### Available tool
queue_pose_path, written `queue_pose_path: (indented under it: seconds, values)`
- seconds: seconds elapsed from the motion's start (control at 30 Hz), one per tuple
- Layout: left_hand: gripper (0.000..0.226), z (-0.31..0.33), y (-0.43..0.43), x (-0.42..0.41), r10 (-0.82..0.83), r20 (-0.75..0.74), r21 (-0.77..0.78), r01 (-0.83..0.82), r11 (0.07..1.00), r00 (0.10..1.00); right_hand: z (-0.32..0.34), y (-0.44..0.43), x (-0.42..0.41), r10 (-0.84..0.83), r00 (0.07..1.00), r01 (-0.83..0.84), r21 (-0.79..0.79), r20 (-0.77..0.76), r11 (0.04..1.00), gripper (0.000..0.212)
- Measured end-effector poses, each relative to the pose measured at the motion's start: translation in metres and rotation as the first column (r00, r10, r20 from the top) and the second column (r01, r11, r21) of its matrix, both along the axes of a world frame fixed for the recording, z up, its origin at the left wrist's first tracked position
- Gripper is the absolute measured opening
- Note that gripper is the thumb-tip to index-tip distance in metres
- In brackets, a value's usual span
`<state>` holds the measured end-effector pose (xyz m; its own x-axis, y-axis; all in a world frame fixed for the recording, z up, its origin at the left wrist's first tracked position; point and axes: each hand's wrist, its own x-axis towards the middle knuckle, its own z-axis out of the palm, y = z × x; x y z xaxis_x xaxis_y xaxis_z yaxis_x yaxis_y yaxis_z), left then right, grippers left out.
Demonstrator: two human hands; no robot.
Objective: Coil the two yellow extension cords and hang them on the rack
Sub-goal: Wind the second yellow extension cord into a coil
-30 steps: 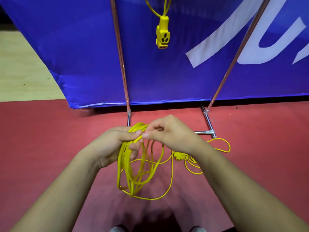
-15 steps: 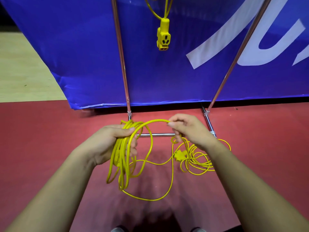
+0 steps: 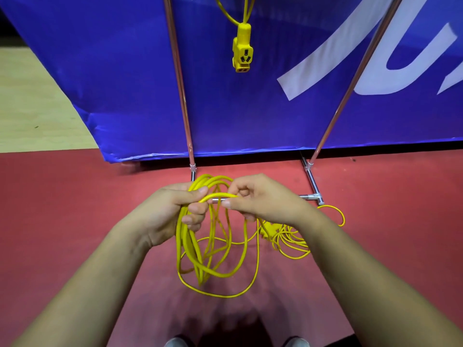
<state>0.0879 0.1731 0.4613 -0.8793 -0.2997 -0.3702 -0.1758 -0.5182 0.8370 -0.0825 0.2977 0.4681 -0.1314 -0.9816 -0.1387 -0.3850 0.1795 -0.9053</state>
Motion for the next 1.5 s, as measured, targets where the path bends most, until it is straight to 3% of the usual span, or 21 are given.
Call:
queue_pose_path:
  seconds: [0.1, 0.2, 0.4, 0.57, 0.67, 0.73, 0.83, 0.93, 1.13, 1.33, 1.5]
  values:
    - [0.009, 0.000, -0.006, 0.002, 0.064, -0.038, 0.046, -0.062, 0.997, 0.997, -0.015, 0.010, -0.022, 0.132, 0.991, -0.135, 0.158, 0.029, 0.978, 0.019]
    - [0.009, -0.004, -0.007, 0.003, 0.074, 0.006, 0.027, -0.074, 0.997, 0.997, -0.028, 0.014, -0.030, 0.083, 0.991, -0.101, 0.184, 0.105, 0.978, 0.011]
    - [0.011, -0.002, -0.017, 0.007, 0.151, -0.032, 0.092, -0.147, 0.985, 0.988, -0.048, 0.013, -0.048, 0.073, 0.997, -0.062, 0.248, -0.035, 0.967, 0.009]
    - [0.026, 0.004, -0.024, 0.020, 0.010, 0.001, 0.018, -0.010, 1.000, 1.000, -0.050, 0.018, -0.055, -0.197, 0.972, 0.180, 0.129, 0.129, 0.975, 0.002]
    - [0.034, 0.006, -0.020, 0.024, -0.153, 0.071, -0.028, 0.155, 0.988, 0.986, -0.042, 0.015, -0.057, -0.262, 0.963, 0.253, 0.118, 0.068, 0.960, 0.005]
    - [0.029, 0.005, -0.015, 0.022, -0.168, 0.128, -0.013, 0.171, 0.985, 0.977, -0.032, 0.012, -0.053, -0.278, 0.960, 0.276, 0.094, 0.015, 0.957, 0.005]
    - [0.017, 0.004, -0.006, 0.014, -0.133, 0.168, -0.018, 0.138, 0.990, 0.977, -0.016, 0.010, -0.044, -0.320, 0.945, 0.318, 0.038, 0.061, 0.947, 0.007]
    - [0.019, 0.004, 0.000, 0.009, -0.103, 0.148, 0.000, 0.104, 0.995, 0.984, 0.001, 0.007, -0.032, -0.304, 0.951, 0.305, -0.010, 0.059, 0.952, 0.005]
    - [0.016, -0.001, 0.006, 0.005, -0.126, 0.080, 0.015, 0.126, 0.992, 0.989, 0.018, 0.000, -0.003, -0.213, 0.971, 0.204, -0.088, -0.110, 0.975, 0.007]
    - [0.020, -0.005, 0.006, 0.003, -0.037, 0.043, 0.044, 0.035, 0.998, 0.998, 0.015, -0.001, 0.007, -0.183, 0.975, 0.166, -0.136, -0.123, 0.977, 0.007]
    - [0.020, 0.001, 0.006, 0.001, -0.092, 0.021, 0.058, 0.090, 0.994, 0.996, 0.007, -0.001, -0.005, -0.191, 0.970, 0.167, -0.158, -0.149, 0.973, 0.007]
